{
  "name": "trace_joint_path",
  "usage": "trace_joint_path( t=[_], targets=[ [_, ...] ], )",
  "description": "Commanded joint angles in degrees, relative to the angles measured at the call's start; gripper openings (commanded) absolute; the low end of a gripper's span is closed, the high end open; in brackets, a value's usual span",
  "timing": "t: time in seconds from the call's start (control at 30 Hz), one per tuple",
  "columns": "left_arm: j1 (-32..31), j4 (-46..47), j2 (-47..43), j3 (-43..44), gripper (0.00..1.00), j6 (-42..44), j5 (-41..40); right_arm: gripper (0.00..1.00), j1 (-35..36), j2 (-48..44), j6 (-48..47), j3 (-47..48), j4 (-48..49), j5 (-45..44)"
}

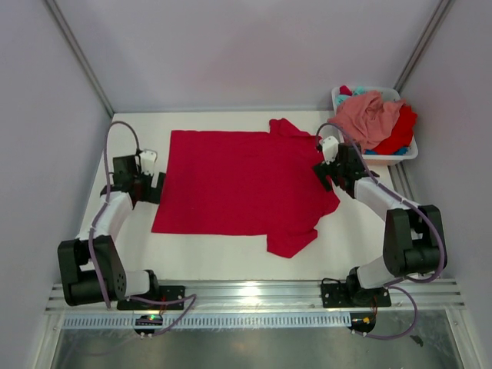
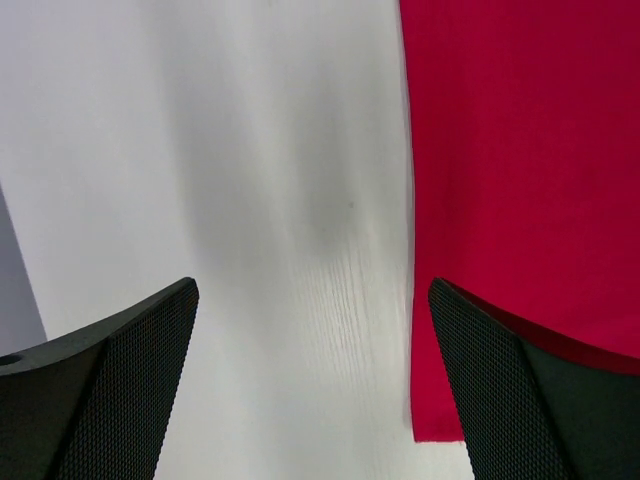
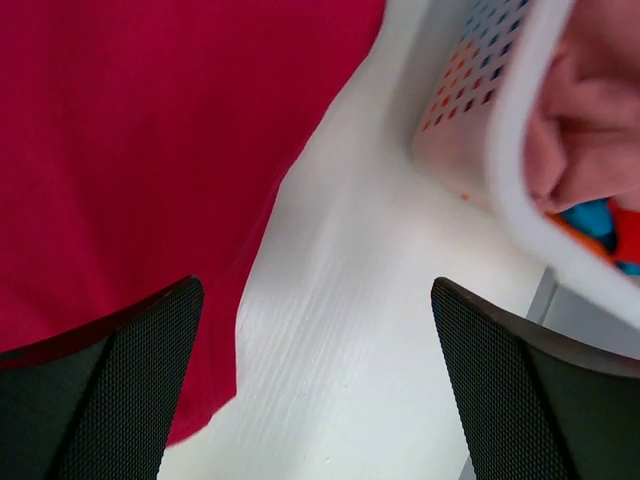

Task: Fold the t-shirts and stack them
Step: Flatten the tshirt out

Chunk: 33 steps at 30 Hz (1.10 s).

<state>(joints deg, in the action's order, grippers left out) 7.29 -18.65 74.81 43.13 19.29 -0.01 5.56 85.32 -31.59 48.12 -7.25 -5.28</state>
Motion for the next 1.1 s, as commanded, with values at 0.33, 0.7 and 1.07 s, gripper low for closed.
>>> trace_joint_path(
  t=[0.33,0.7,1.07],
  targets=[
    [-3.67,3.55,17.99,31.9,0.98,-21.22,15.56,0.99,-0.29,0.45,26.04,17.35,19.91,18.6],
    [-16.69,-28.45,54.09,78.64,0.99,-6.89,16.18,0.95,1.73,22.75,6.66,44.24,-14.01,49.5],
    [-18.36,-23.99,65.65,92.84,0.99,-11.11,9.96,0.96,1.91,40.98,3.03,63.5,-20.1,33.5]
  ],
)
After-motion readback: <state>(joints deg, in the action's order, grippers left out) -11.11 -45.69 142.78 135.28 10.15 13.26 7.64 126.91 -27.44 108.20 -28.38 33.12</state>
